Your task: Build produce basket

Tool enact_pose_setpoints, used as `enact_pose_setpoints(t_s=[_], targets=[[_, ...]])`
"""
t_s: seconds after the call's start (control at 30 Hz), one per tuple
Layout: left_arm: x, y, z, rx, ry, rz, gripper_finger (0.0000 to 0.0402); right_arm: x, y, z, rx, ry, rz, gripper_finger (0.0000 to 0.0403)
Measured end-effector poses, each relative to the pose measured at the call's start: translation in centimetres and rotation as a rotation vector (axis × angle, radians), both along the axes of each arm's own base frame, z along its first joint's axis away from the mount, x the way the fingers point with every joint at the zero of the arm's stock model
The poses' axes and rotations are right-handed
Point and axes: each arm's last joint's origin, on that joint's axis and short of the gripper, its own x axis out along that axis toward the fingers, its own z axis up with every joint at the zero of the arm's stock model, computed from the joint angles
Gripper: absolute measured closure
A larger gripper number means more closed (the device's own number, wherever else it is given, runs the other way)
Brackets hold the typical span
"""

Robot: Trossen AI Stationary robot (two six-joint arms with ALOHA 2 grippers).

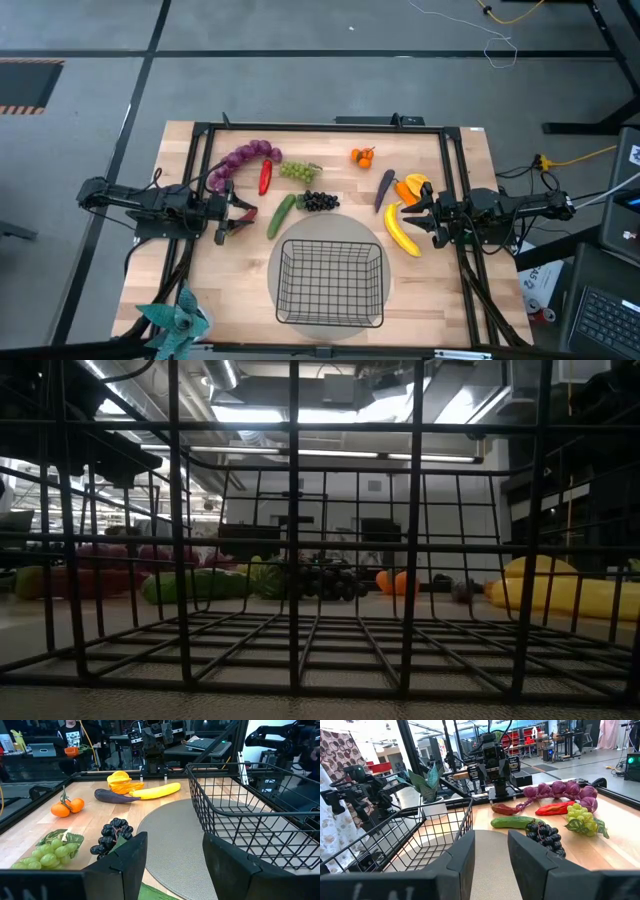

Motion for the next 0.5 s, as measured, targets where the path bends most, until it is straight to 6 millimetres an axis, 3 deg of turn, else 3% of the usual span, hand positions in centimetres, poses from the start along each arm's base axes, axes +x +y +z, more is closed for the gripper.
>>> enact_pose_setpoints(t_s=[0.5], targets=[[0.00,0.00,-0.01,0.000,0.000,0.000,0.0214,0.00,-0.02,0.16,0.001,-0.017,-0.008,0.0283]])
